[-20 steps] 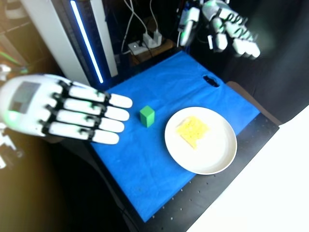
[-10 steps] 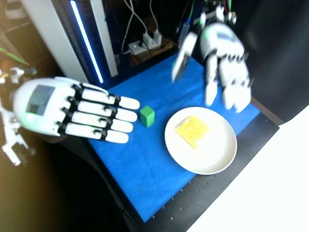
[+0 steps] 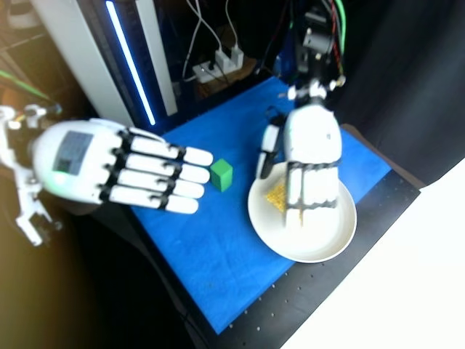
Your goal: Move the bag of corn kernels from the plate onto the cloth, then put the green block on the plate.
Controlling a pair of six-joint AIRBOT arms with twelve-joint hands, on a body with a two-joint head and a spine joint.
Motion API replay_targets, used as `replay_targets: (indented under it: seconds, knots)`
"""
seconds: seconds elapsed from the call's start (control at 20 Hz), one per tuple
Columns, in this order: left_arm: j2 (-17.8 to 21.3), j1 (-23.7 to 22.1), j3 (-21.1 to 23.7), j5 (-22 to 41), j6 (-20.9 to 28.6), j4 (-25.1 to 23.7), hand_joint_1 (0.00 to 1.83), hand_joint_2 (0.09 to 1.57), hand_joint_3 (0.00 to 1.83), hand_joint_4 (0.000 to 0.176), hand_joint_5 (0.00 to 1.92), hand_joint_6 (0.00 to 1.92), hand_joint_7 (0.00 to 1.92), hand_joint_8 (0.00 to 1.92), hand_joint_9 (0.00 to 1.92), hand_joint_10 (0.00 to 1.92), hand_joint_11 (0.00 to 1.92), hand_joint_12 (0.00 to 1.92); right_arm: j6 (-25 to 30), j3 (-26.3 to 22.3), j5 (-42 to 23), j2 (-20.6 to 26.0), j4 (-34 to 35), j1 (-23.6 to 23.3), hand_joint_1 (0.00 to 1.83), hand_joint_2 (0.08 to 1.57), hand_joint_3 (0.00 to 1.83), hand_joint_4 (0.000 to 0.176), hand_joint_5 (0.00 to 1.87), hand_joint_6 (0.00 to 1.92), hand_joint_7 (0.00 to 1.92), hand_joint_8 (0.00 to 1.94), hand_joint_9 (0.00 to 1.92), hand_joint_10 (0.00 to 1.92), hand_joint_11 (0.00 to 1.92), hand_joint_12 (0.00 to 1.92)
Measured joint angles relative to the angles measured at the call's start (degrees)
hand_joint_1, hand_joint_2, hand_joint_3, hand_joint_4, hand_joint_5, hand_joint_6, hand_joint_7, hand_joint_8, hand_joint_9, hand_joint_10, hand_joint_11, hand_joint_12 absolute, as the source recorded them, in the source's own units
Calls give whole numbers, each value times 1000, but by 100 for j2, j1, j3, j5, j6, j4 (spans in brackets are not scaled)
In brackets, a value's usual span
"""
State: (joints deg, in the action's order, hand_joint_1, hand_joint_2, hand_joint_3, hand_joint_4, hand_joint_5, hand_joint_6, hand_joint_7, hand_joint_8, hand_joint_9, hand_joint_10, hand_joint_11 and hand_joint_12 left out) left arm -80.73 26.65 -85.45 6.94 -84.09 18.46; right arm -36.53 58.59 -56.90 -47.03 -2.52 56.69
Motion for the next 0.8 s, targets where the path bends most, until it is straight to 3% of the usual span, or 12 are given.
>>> replay_targets:
  seconds: [0.1,0.15,0.2,0.25,0.3,0.35,0.4,0.55,0.6,0.65,0.7,0.8]
  knots:
    - [-98,52,-85,-94,-52,-7,950,1202,0,5,145,30,88,12,162,43,0,1381,35,0,-11,-39,-17,0,354,1310,6,0,0,0,0,0,0,0,0,0]
    - [-129,66,-85,-68,-57,9,984,1229,3,0,270,34,173,14,345,129,101,1534,50,0,-7,-48,-42,0,327,1312,6,0,0,0,0,0,0,0,0,0]
    - [-138,66,-85,-70,-52,26,1027,1244,1,0,379,15,264,4,438,338,236,1583,66,0,-7,-52,-79,0,335,1314,6,0,0,0,0,0,0,0,0,0]
    - [-138,68,-85,-63,-39,61,1083,1245,2,0,539,89,421,93,421,853,347,1685,72,2,-11,-50,-94,0,295,1314,5,0,0,0,0,0,0,0,0,0]
    - [-140,68,-109,-37,-39,92,1118,1228,0,0,535,345,387,491,379,1188,392,1750,74,7,-7,-50,-70,0,292,1314,5,0,0,0,0,0,0,0,0,0]
    - [-138,70,-122,-28,-42,109,1022,1303,5,0,582,1309,245,884,279,1369,346,1828,74,11,-9,-50,-70,0,281,1314,4,0,0,0,0,0,0,0,0,0]
    - [-138,72,-127,-4,-37,133,983,1334,2,0,568,1543,179,1093,263,1462,344,1843,74,13,-11,-50,-61,0,290,1315,4,0,0,0,0,0,0,0,0,0]
    - [-44,72,-46,-7,-31,181,1006,1364,0,0,530,1653,196,1246,351,1552,448,1809,76,13,-11,-52,-72,0,297,1320,4,0,0,0,0,0,0,0,0,0]
    - [33,74,17,13,-33,195,996,1377,1,0,511,1688,126,1431,329,1709,476,1883,76,17,-2,-50,-50,2,301,1321,5,0,0,0,0,0,0,0,0,0]
    - [76,55,52,46,-39,212,1207,1415,1,0,398,1802,52,1491,379,1824,506,1913,87,24,0,-52,-57,7,285,1322,5,0,0,0,0,0,0,0,0,0]
    - [177,22,136,63,-44,219,1226,1431,3,0,477,1870,242,1772,386,1858,578,1919,90,24,-17,-50,-74,7,281,1323,5,0,0,0,0,0,0,0,0,0]
    - [420,-26,426,339,-37,188,1235,1423,0,0,510,1808,318,1882,412,1842,656,1921,92,24,-15,-52,-61,31,303,1327,5,0,0,0,0,0,0,0,0,0]
